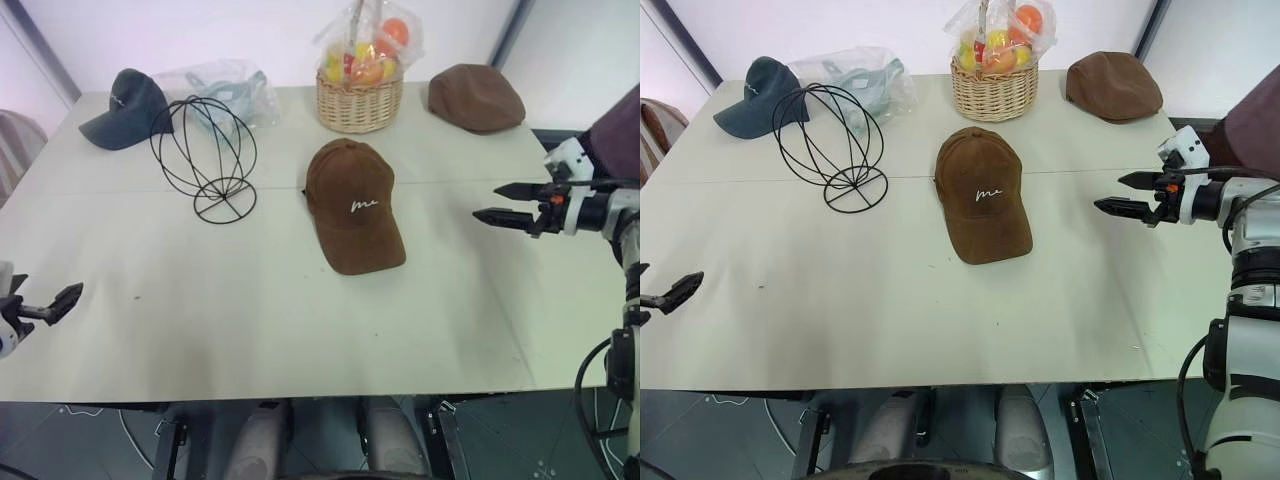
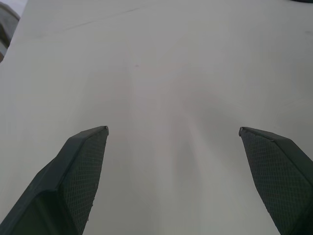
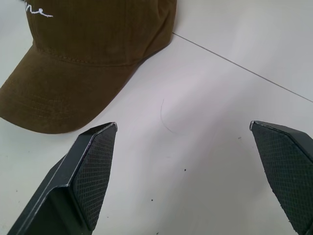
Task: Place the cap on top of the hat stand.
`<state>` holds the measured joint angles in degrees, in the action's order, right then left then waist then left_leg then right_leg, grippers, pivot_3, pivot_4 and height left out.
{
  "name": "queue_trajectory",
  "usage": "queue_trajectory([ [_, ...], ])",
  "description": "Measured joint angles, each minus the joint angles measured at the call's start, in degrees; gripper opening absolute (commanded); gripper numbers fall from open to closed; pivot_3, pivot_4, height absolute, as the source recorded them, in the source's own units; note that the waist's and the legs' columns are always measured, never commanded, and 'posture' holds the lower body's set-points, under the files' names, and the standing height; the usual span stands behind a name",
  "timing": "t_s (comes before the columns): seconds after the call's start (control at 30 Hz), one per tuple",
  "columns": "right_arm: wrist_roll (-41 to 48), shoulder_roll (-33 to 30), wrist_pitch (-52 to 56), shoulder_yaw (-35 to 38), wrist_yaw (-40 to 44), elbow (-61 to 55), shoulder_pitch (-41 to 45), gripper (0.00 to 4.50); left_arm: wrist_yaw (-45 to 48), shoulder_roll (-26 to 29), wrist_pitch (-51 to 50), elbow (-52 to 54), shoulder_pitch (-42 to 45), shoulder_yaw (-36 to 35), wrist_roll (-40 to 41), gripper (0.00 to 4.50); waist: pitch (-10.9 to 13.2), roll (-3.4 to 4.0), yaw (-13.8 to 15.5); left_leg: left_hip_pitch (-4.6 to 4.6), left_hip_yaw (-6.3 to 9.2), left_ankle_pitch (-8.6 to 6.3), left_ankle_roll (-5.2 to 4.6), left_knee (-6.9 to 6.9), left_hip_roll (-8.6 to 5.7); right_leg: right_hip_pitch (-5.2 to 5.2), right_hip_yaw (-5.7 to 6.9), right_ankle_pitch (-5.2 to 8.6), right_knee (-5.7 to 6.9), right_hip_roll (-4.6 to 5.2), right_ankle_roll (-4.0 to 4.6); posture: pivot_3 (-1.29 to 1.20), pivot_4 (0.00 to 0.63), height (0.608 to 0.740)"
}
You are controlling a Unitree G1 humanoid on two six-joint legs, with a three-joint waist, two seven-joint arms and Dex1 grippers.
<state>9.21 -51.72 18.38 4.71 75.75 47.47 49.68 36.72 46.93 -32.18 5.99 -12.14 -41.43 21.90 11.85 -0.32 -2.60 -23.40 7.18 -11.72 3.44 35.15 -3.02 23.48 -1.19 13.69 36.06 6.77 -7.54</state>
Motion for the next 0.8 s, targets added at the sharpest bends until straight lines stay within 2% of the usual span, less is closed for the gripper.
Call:
queue_trajectory([
  [0.8,0.0,0.3,0.0,-0.1,-1.0,-0.1,0.0,4.46,0.4,0.3,0.4,-0.2,1.1,-0.2,-0.1,4.50,0.0,0.00,0.0,0.00,0.00,0.00,0.00,0.00,0.00,0.00,0.00,0.00,0.00,0.00,0.00,0.00,0.150,0.740],
])
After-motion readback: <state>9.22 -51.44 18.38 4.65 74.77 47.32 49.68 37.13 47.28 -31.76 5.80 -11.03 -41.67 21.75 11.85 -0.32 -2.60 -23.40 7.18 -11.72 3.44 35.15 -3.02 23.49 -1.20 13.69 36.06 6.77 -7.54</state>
